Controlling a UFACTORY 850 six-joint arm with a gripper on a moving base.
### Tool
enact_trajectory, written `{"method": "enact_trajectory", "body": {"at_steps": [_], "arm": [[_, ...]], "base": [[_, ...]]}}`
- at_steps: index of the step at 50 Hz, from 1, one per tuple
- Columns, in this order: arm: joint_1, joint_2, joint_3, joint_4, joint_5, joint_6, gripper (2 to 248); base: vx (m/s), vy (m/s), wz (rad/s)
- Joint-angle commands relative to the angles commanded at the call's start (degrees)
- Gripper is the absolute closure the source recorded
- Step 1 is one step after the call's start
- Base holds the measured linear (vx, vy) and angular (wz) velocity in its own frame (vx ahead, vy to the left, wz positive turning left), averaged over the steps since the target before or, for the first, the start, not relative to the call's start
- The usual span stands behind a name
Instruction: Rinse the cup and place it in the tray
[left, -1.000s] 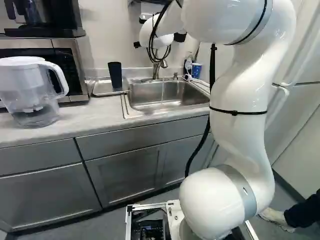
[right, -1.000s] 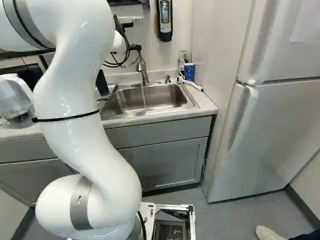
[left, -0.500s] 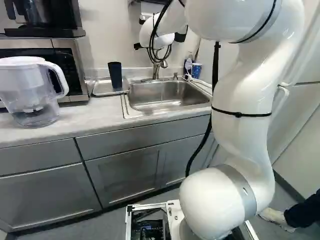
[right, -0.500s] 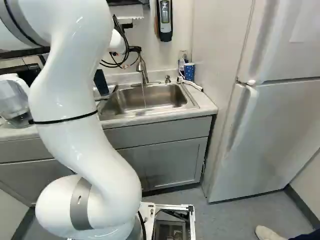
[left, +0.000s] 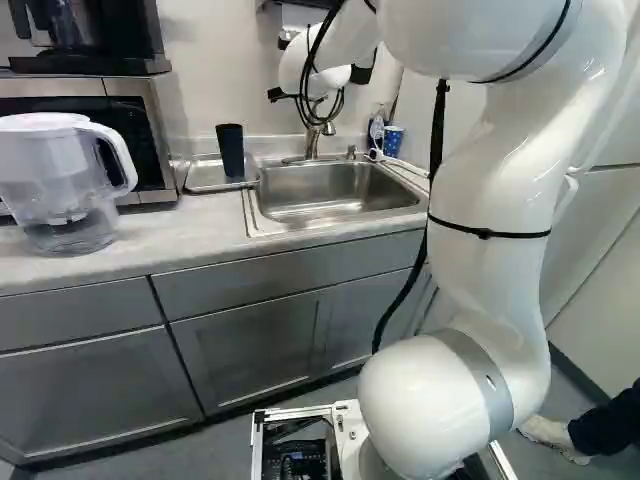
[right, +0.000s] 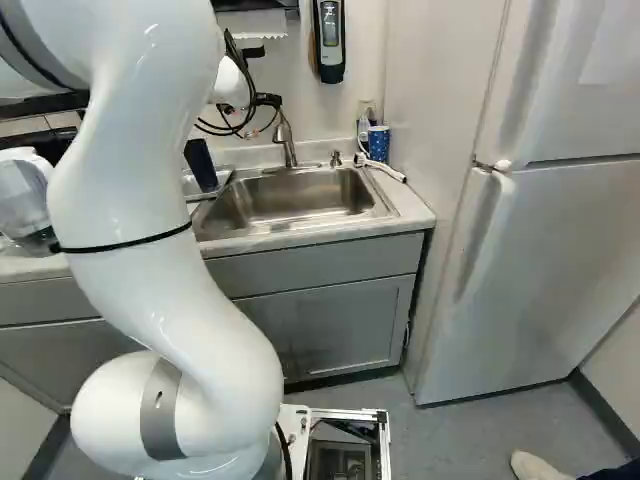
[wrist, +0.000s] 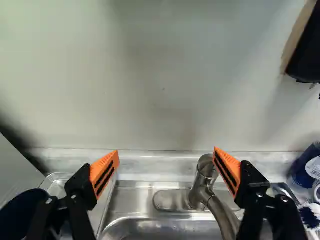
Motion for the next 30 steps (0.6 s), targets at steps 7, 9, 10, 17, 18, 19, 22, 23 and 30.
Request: {"method": "enact_trajectory", "body": {"at_steps": [7, 9, 10, 17, 18, 19, 22, 23, 30], "arm": [[0.01, 0.09, 0.1, 0.0, 0.0, 0.0, 3], [0.01, 0.09, 0.1, 0.0, 0.0, 0.0, 3], [0.01, 0.09, 0.1, 0.0, 0.0, 0.0, 3], [0.01, 0.09, 0.1, 0.0, 0.06, 0.0, 3], [0.01, 0.09, 0.1, 0.0, 0.15, 0.0, 3], [0.01, 0.09, 0.1, 0.0, 0.3, 0.0, 3], [0.01, 0.1, 0.12, 0.0, 1.01, 0.0, 3], [0.01, 0.13, 0.15, 0.0, 1.31, 0.0, 3], [-0.07, 1.0, 1.14, 0.0, 3.78, 0.0, 3]], "base": [[0.0, 0.0, 0.0], [0.0, 0.0, 0.0], [0.0, 0.0, 0.0], [0.0, 0.0, 0.0], [0.0, 0.0, 0.0], [0.0, 0.0, 0.0], [0.0, 0.0, 0.0], [0.0, 0.0, 0.0], [0.0, 0.0, 0.0]]}}
